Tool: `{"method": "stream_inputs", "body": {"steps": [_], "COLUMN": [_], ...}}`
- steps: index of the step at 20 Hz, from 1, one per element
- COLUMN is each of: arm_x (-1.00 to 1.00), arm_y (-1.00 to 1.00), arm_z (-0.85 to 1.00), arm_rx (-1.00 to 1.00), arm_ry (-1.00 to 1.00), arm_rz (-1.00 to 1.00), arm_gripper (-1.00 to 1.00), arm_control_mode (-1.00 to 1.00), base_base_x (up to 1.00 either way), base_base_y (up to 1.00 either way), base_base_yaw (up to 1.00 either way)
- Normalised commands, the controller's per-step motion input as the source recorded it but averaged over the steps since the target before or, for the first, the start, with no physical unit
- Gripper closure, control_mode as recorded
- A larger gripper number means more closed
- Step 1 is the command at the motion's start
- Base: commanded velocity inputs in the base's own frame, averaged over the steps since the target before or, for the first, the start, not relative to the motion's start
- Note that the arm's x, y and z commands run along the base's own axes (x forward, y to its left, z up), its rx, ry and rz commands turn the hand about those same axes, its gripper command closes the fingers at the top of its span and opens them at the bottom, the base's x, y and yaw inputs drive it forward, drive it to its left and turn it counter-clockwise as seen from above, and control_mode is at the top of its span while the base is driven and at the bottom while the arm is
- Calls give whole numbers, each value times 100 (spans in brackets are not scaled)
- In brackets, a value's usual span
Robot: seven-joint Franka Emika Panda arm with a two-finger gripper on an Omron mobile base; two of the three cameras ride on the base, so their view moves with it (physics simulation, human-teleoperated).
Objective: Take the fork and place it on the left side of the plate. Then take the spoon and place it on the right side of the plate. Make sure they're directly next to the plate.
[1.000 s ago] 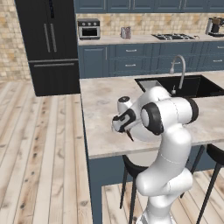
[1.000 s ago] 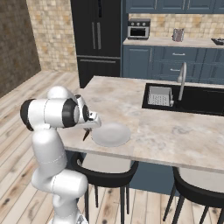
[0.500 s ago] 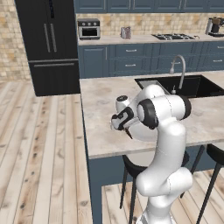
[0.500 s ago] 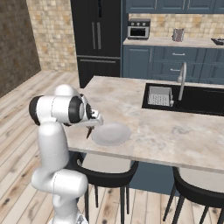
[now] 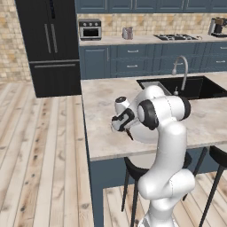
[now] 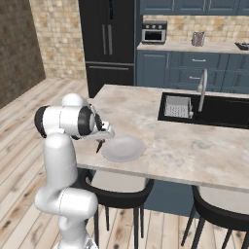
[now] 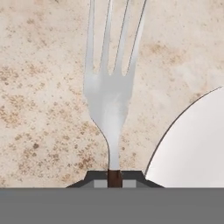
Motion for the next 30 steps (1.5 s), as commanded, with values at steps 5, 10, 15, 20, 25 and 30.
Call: {"method": "stream_inputs", "body": {"steps": [5, 10, 15, 20, 25, 30], "arm_x": [0, -15, -37, -61, -96, -100], "arm_y": [1, 0, -6, 0, -8, -43], "arm_z": [-3, 3, 39, 94, 77, 49], "arm_rx": [-1, 0, 3, 12, 15, 16], "arm_ry": [0, -2, -12, -25, -14, -1], "arm_rz": [-4, -2, 0, 0, 0, -2], "arm_gripper": [-100, -100, -100, -100, -100, -100], "arm_control_mode": [-100, -100, -100, -100, -100, -100], "base_base_x": [0, 0, 0, 0, 0, 0], "base_base_y": [0, 0, 0, 0, 0, 0], "base_base_yaw": [0, 0, 0, 0, 0, 0]}}
